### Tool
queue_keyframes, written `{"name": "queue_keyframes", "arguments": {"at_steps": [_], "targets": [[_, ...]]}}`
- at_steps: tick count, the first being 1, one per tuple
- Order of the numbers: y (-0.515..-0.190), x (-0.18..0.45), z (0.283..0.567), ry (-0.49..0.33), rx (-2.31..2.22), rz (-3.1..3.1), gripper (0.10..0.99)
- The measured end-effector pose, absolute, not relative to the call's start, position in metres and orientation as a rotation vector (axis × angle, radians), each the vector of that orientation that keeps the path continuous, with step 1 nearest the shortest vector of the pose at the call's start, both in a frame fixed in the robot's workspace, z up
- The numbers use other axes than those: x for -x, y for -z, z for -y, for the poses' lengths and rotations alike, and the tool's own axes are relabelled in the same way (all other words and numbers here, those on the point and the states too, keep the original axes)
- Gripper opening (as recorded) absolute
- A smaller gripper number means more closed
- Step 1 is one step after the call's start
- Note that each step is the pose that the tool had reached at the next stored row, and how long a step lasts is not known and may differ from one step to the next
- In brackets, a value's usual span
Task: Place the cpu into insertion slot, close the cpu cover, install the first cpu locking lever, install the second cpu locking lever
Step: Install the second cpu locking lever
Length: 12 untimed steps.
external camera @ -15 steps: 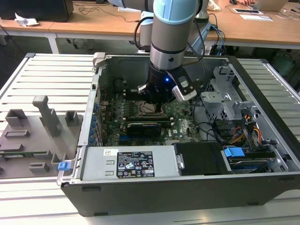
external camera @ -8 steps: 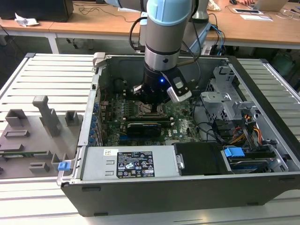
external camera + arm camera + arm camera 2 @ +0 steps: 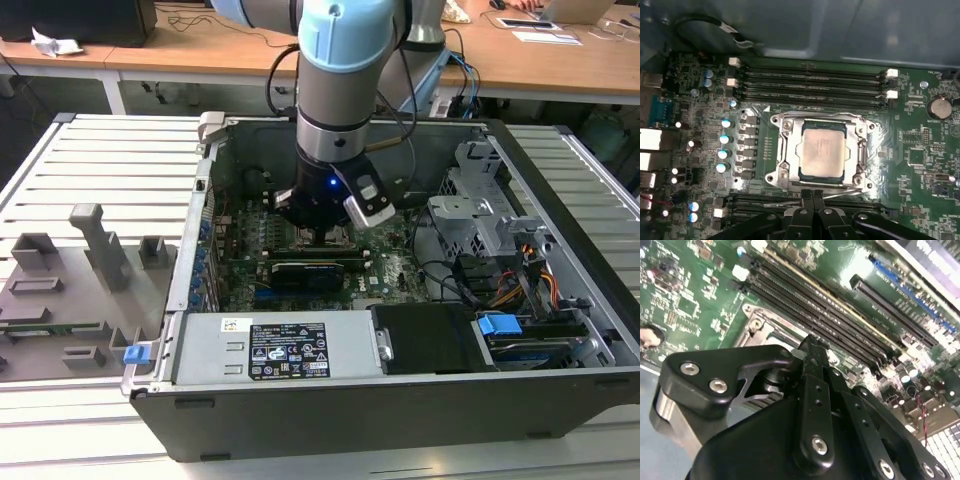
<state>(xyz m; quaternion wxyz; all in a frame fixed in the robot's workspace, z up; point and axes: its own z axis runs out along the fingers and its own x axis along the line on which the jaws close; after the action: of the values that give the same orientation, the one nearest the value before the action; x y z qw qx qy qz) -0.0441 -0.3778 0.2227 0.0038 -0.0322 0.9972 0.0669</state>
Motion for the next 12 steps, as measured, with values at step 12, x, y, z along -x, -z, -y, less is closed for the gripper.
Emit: {"name": "queue_keyframes", "arguments": {"at_steps": [12], "targets": [[-0.22, 0.066, 0.396, -0.311, 0.106, -3.115, 0.106]]}}
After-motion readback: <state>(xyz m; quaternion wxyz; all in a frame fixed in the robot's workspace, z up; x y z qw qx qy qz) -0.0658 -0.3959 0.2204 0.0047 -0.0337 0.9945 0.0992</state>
